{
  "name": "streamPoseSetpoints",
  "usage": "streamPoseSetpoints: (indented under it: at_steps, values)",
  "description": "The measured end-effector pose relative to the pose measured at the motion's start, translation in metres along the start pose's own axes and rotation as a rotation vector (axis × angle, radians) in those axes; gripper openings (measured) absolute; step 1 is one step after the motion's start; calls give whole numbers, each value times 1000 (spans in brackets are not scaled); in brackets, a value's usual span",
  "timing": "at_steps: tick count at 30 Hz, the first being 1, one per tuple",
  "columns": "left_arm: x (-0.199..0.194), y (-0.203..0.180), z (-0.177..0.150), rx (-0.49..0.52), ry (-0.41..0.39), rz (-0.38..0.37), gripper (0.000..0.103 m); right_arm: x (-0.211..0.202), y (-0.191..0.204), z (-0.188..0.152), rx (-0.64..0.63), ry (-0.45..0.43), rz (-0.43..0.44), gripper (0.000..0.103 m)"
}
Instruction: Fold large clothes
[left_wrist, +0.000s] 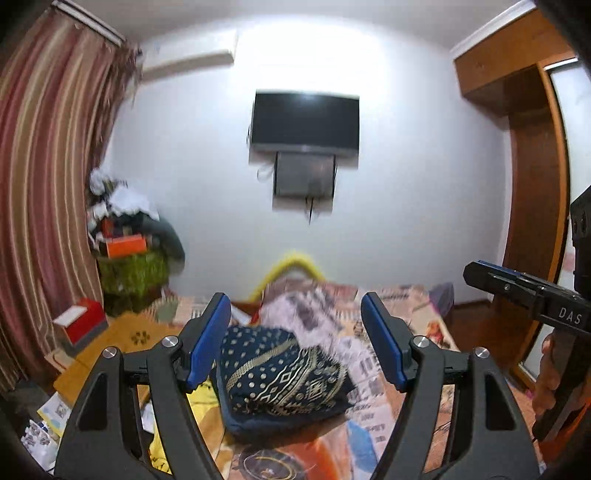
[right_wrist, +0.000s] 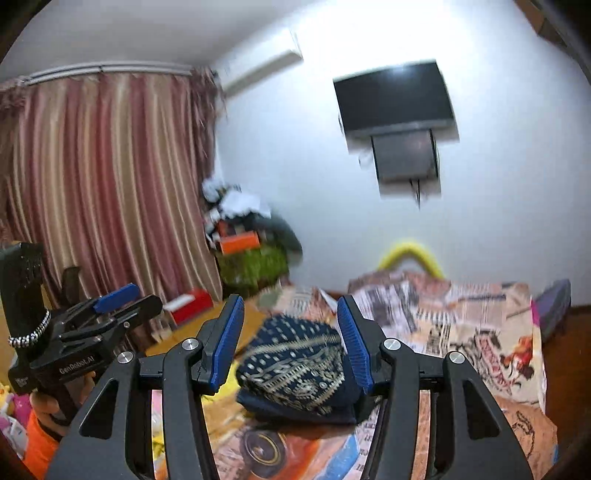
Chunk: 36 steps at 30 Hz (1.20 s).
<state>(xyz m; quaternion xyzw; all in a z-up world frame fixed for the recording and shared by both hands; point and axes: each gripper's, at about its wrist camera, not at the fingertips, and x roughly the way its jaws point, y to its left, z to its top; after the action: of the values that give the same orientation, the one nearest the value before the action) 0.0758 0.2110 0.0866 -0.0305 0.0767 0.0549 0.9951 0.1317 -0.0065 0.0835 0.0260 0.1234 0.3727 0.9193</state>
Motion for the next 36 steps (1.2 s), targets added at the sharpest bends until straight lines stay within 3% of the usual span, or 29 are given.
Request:
streamPoseSetpoints:
  at_steps: [5, 10, 12, 17, 22, 36]
  values:
    - [-51, -19, -5, 0, -89, 3, 72, -37, 25, -6, -51, -90, -8, 49]
    - [-77, -37, -21, 17, -107, 17, 77, -50, 36, -18, -73, -124, -34, 50]
    - [-83, -39, -28, 9, -106, 44, 89, -50, 35, -23, -77, -127, -68, 58]
    - [-91, -36, -41, -35, -86, 81, 98, -52, 38, -30, -89, -112, -96, 83]
    - [-95, -31, -47, -63, -88, 132, 102, -57, 35, -35, -66, -94, -97, 101]
    - [-96, -27, -59, -72, -78, 166, 102, -59, 36, -48, -66, -51, -113, 102]
